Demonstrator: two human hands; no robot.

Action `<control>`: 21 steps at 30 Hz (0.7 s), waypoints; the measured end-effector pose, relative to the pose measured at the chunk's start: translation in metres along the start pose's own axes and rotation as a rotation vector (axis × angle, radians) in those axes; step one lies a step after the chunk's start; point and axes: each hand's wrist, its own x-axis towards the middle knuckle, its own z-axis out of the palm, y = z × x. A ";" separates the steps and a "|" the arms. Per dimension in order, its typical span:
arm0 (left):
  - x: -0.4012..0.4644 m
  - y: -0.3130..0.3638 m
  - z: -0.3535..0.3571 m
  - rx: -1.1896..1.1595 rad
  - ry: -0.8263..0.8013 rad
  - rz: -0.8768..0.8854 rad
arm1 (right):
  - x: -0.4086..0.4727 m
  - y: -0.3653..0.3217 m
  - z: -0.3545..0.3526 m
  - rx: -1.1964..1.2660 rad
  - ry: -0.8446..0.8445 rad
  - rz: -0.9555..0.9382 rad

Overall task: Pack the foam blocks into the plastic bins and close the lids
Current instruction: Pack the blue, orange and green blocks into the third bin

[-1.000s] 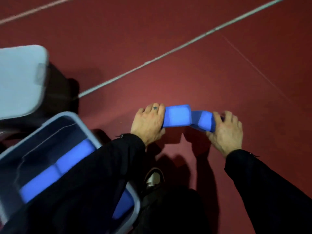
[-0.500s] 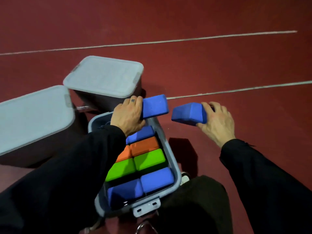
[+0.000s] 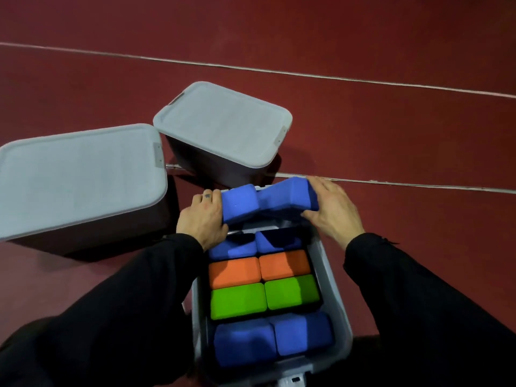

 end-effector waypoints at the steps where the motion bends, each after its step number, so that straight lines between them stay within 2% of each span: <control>1: 0.008 -0.005 0.007 0.005 -0.026 0.004 | 0.012 -0.003 0.005 -0.025 -0.043 -0.015; 5: 0.034 -0.021 0.043 0.072 -0.085 0.079 | 0.059 -0.007 0.036 -0.131 -0.211 -0.098; 8: 0.046 -0.021 0.074 0.128 -0.102 0.119 | 0.081 -0.007 0.069 -0.216 -0.275 -0.167; 15: 0.078 -0.024 0.132 -0.014 -0.250 0.075 | 0.103 0.018 0.144 -0.254 -0.446 -0.163; 18: 0.083 -0.026 0.158 -0.076 -0.298 0.053 | 0.107 0.025 0.168 -0.233 -0.457 -0.156; 21: 0.086 -0.024 0.179 -0.040 -0.189 0.088 | 0.105 0.031 0.184 -0.241 -0.485 -0.156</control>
